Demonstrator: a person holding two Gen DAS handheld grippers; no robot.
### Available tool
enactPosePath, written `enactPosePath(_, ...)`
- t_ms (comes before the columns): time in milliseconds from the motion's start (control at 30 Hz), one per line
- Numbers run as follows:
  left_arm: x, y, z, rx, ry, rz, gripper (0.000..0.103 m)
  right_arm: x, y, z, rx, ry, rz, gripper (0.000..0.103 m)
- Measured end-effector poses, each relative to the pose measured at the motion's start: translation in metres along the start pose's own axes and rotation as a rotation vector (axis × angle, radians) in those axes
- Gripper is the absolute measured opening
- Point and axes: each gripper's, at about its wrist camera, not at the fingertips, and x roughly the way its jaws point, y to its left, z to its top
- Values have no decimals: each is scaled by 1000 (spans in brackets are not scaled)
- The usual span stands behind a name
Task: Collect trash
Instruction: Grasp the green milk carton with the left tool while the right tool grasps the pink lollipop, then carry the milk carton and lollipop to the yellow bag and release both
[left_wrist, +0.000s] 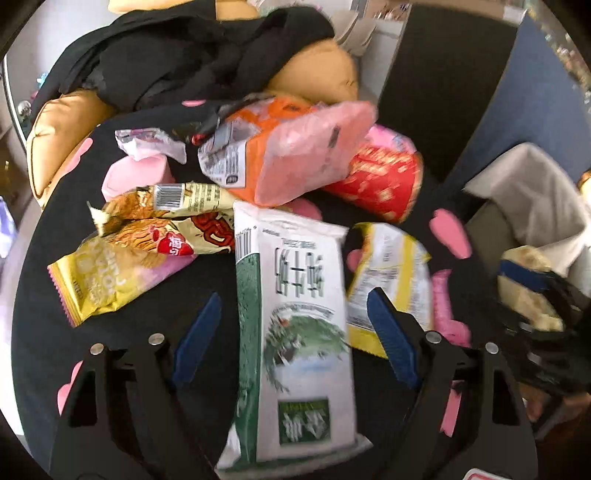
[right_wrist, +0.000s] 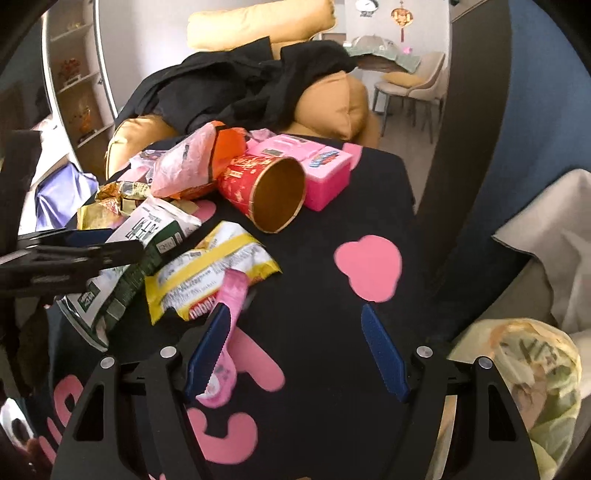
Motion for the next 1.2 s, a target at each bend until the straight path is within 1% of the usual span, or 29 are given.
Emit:
enactPosePath(33, 4, 1, 0, 0, 7, 10, 71, -3, -2, -3, 16, -4, 7, 70)
enactPosePath(67, 9, 3, 1, -3, 21, 17, 66, -5, -4, -6, 28, -5, 18, 70)
enactPosePath(100, 12, 6, 0, -20, 35, -3, 59, -7, -5, -9, 39, -4, 31, 70)
enactPosePath(167, 7, 13, -2, -66, 34, -41, 59, -11, -3, -14, 45, 0, 46, 70)
enactPosePath(200, -1, 16, -5, -75, 13, -58, 59, -12, 0, -16, 42, 0, 54, 70)
enactPosePath(300, -21, 21, -17, -74, -22, -54, 59, -8, 14, -17, 12, 17, 77, 70)
enactPosePath(433, -33, 34, -33, -124, -2, -48, 59, 3, 41, -15, -36, 42, 117, 70)
enactPosePath(467, -36, 37, -37, -133, -1, -41, 59, 5, 46, -15, -51, 46, 114, 70)
enactPosePath(567, -42, 42, -47, -157, -1, -38, 59, 12, 65, -17, -110, 56, 71, 68)
enactPosePath(633, -45, 46, -52, -177, -4, -43, 59, 16, 71, -20, -135, 71, 43, 60)
enactPosePath(667, -46, 48, -55, -184, -4, -45, 59, 18, 71, -22, -137, 80, 39, 55)
enactPosePath(767, -45, 49, -58, -192, -3, -52, 59, 23, 66, -25, -122, 110, 44, 50)
enactPosePath(833, -46, 49, -61, -198, -4, -54, 59, 21, 62, -27, -111, 115, 55, 50)
enactPosePath(900, -47, 48, -63, -201, -6, -54, 59, 13, 58, -27, -96, 93, 72, 49)
enactPosePath(1200, -63, 34, -65, -183, -45, -37, 59, -13, 49, -27, -80, 27, 85, 49)
